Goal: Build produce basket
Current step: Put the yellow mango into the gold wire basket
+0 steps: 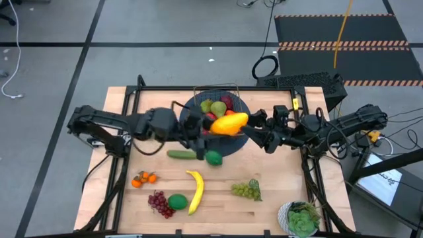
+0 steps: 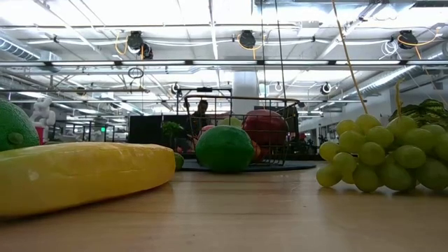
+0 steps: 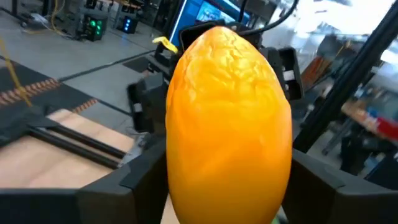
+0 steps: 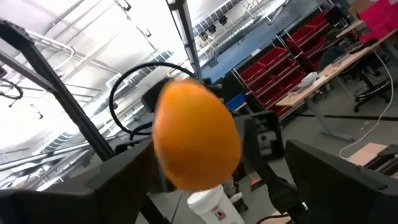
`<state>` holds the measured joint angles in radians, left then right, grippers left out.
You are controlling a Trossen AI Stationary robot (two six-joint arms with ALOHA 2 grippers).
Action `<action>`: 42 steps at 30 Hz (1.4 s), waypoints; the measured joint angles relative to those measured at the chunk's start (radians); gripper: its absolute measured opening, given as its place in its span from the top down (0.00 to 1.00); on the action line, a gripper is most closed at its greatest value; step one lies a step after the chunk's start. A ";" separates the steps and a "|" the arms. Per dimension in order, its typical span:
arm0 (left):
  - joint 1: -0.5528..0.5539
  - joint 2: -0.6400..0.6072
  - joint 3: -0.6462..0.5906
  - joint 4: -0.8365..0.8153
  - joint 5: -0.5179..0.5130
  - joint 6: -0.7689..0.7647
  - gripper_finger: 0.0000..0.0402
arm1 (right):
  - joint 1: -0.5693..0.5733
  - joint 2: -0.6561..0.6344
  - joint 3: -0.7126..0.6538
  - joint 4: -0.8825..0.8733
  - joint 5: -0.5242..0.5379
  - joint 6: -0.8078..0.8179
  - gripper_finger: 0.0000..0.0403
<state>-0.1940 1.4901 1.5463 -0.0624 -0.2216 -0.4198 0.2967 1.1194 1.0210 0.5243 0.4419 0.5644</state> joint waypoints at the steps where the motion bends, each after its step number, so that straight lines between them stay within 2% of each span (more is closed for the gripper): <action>1: 0.002 -0.017 0.000 -0.022 0.000 0.022 0.40 | 0.000 0.000 0.000 0.000 0.000 0.000 0.12; 8: 0.015 -0.138 0.000 -0.214 0.000 0.144 0.52 | 0.000 0.000 0.000 0.001 0.000 -0.001 0.11; 13: 0.030 -0.191 0.000 -0.302 -0.014 0.215 0.48 | 0.000 0.000 0.000 0.001 0.000 0.000 0.11; 17: 0.024 -0.217 0.000 -0.344 -0.015 0.391 0.45 | 0.000 0.000 0.000 -0.005 0.000 0.000 0.11; 21: 0.019 -0.223 0.000 -0.355 -0.014 0.592 0.47 | 0.000 0.000 0.000 -0.006 0.000 -0.013 0.11; 26: 0.015 -0.226 0.000 -0.345 -0.015 0.808 0.51 | -0.008 -0.011 0.000 -0.019 -0.001 -0.105 0.11; 30: 0.016 -0.224 0.000 -0.325 -0.015 0.913 0.47 | -0.031 -0.055 0.000 -0.102 0.001 -0.205 0.11; 33: 0.016 -0.226 0.000 -0.307 -0.041 0.890 0.44 | -0.061 -0.100 0.000 -0.189 0.001 -0.296 0.11; 36: 0.022 -0.219 0.000 -0.273 -0.098 0.785 0.43 | -0.103 -0.154 0.000 -0.265 0.003 -0.376 0.11; 42: 0.080 -0.181 0.000 -0.246 -0.220 0.600 0.47 | -0.207 -0.253 0.000 -0.362 0.007 -0.469 0.11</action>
<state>-0.1138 1.3094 1.5459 -0.3086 -0.4416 0.1807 0.0899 0.8660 1.0210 0.1620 0.4487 0.0957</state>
